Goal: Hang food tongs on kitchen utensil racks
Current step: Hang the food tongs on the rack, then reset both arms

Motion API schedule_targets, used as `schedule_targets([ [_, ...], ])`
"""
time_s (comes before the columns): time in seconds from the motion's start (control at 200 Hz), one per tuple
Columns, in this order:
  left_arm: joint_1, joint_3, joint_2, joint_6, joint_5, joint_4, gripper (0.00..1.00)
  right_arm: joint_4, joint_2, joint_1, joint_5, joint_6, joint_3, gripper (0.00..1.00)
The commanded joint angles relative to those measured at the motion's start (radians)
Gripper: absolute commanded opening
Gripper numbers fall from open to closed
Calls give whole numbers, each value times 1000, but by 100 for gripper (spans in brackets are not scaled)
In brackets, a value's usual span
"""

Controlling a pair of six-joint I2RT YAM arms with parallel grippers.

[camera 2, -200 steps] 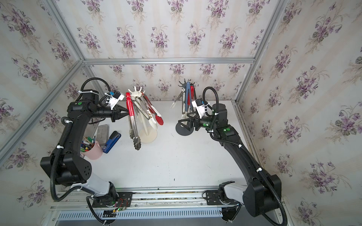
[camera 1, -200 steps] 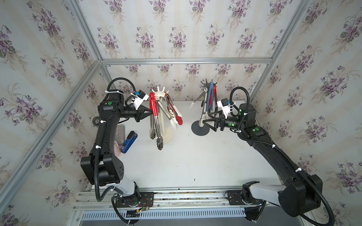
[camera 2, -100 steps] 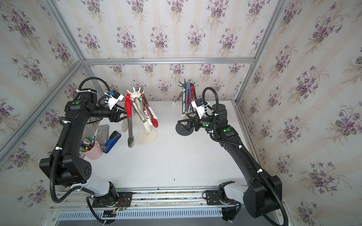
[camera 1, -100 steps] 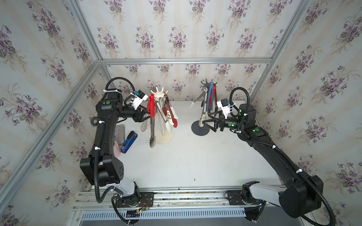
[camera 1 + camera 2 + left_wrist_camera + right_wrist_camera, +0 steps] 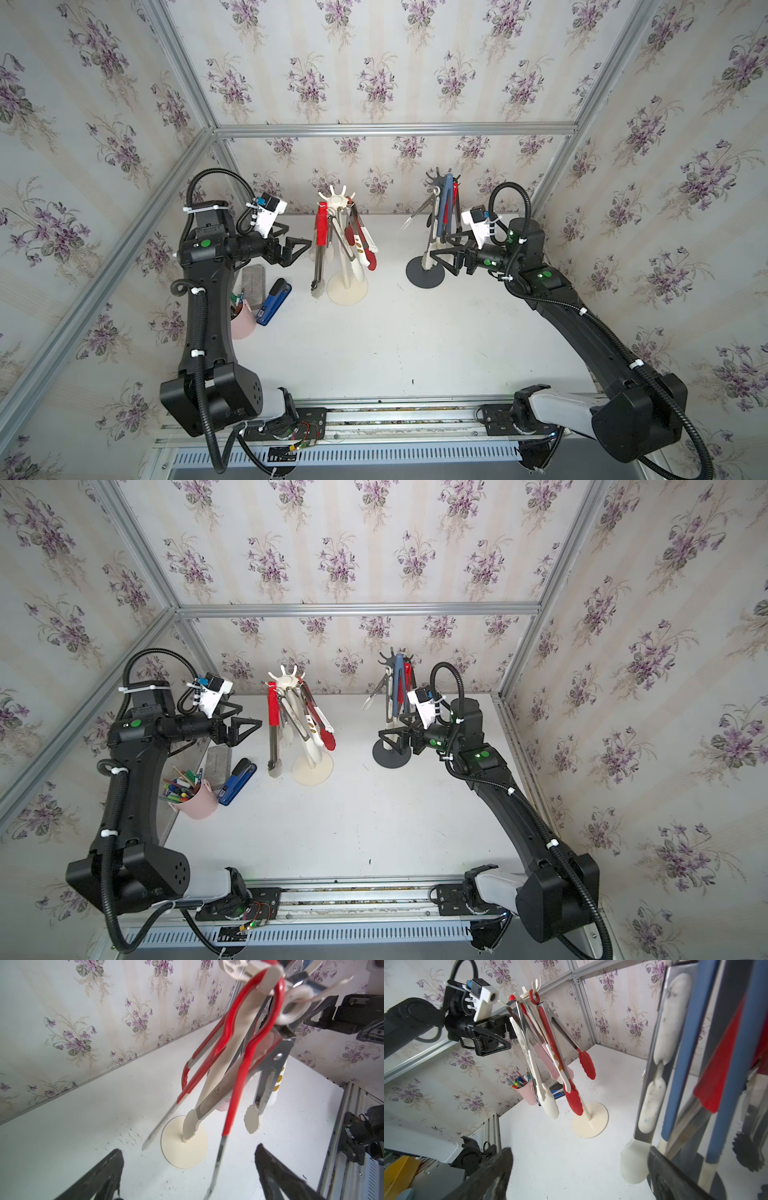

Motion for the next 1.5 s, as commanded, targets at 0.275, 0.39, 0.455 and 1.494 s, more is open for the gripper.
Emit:
schedule_targets([
  [0.275,34,-341,-212,-409,-228,552,99,-32,-33,-26,229,-75,-46,100],
  [0.39,31,-463,-273,-514,-283,688,99,-30,-59,-44,273,-80,-79,100],
  [0.455,32,-524,-307,-551,-316,741,99,-30,-74,-60,303,-83,-99,100],
  [1.494,-255,-1172,-315,-596,-977,1368,99,597,51,-336,688,-21,-566,100],
])
